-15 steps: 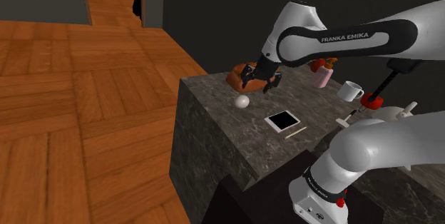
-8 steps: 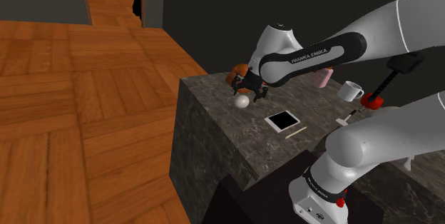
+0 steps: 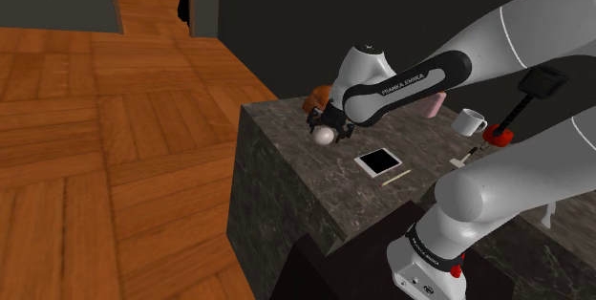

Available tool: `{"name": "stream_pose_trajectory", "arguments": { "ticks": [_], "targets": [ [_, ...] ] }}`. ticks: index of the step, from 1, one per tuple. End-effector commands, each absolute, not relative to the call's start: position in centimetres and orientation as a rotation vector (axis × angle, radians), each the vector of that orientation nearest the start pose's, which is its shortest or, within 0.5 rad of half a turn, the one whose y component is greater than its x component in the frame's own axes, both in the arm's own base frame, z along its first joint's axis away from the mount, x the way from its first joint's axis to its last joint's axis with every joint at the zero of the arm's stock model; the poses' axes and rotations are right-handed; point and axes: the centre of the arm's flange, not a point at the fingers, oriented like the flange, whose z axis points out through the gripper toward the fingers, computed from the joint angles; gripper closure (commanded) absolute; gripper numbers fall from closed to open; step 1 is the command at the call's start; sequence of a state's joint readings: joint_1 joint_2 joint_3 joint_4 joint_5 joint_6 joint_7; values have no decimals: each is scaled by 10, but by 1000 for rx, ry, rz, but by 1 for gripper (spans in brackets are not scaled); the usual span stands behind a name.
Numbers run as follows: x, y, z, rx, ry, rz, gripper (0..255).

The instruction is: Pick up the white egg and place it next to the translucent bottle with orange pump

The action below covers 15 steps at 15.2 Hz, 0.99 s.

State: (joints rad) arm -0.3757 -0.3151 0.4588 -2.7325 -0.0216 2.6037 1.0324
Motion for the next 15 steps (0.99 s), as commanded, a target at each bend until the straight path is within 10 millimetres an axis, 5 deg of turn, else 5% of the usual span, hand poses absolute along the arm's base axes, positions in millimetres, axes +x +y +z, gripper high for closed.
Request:
{"name": "stream_pose_trajectory", "arguments": {
  "ticks": [1, 5, 6, 15],
  "targets": [
    [402, 25, 324, -2827, 1437, -334, 0],
    [402, 25, 324, -2827, 1437, -334, 0],
    [402, 25, 324, -2827, 1437, -334, 255],
    [402, 25, 324, -2827, 1437, -334, 255]
  ]
}}
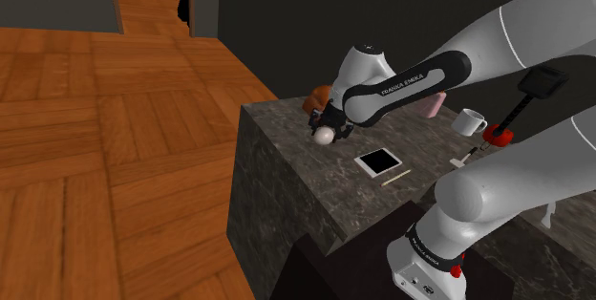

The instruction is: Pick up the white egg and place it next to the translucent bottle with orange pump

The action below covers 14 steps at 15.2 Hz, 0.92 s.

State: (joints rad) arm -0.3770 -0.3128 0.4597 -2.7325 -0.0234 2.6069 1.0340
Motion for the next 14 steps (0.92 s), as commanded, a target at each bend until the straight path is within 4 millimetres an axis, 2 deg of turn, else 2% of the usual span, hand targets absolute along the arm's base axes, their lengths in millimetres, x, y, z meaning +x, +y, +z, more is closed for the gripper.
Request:
{"name": "stream_pose_trajectory", "arguments": {
  "ticks": [1, 14],
  "targets": [
    [402, 25, 329, -2827, 1437, -334, 255],
    [402, 25, 398, -2827, 1437, -334, 255]
  ]
}}
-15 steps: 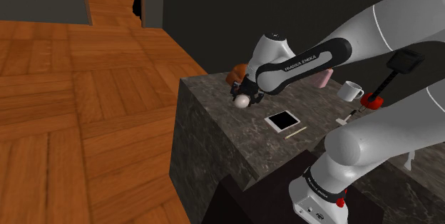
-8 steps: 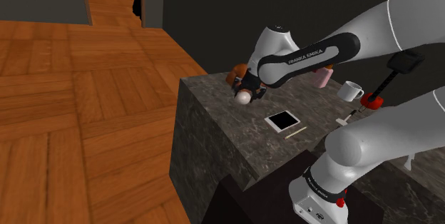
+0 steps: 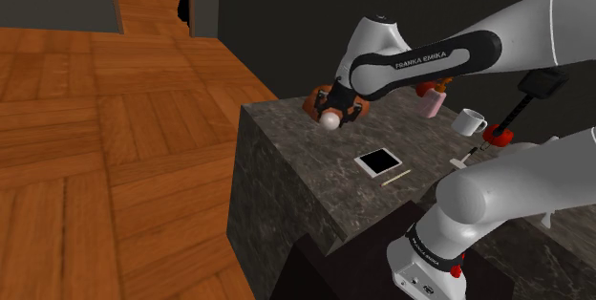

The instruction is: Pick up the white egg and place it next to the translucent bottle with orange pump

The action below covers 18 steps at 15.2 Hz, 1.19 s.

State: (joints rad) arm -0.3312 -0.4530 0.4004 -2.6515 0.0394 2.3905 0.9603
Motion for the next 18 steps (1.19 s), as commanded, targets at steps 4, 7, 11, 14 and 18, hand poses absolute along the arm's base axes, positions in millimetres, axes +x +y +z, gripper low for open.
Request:
{"name": "stream_pose_trajectory", "arguments": {
  "ticks": [4, 7, 11, 14, 18],
  "targets": [
    [402, 25, 419, -2827, 1437, -334, 255],
    [402, 25, 435, -2827, 1437, -334, 255],
    [402, 25, 456, -2827, 1437, -334, 255],
    [402, 25, 472, -2827, 1437, -334, 255],
    [402, 25, 493, -2827, 1437, -334, 255]
  ]
}}
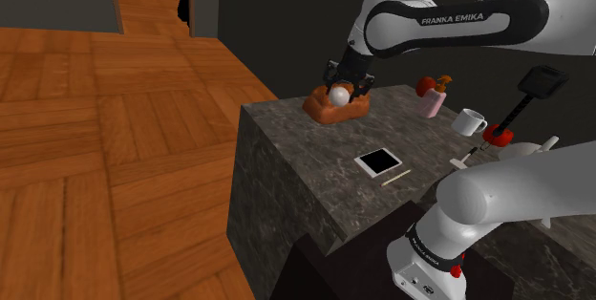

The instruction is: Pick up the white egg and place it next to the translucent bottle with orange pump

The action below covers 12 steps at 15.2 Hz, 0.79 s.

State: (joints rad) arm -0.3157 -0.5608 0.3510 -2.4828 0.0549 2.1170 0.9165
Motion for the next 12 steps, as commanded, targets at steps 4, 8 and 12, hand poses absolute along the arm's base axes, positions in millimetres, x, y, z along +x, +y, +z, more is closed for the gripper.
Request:
{"name": "stream_pose_trajectory", "arguments": {
  "ticks": [4, 8, 12],
  "targets": [
    [402, 25, 514, -2827, 1437, -334, 255],
    [402, 25, 535, -2827, 1437, -334, 255],
    [402, 25, 556, -2827, 1437, -334, 255]
  ]
}}
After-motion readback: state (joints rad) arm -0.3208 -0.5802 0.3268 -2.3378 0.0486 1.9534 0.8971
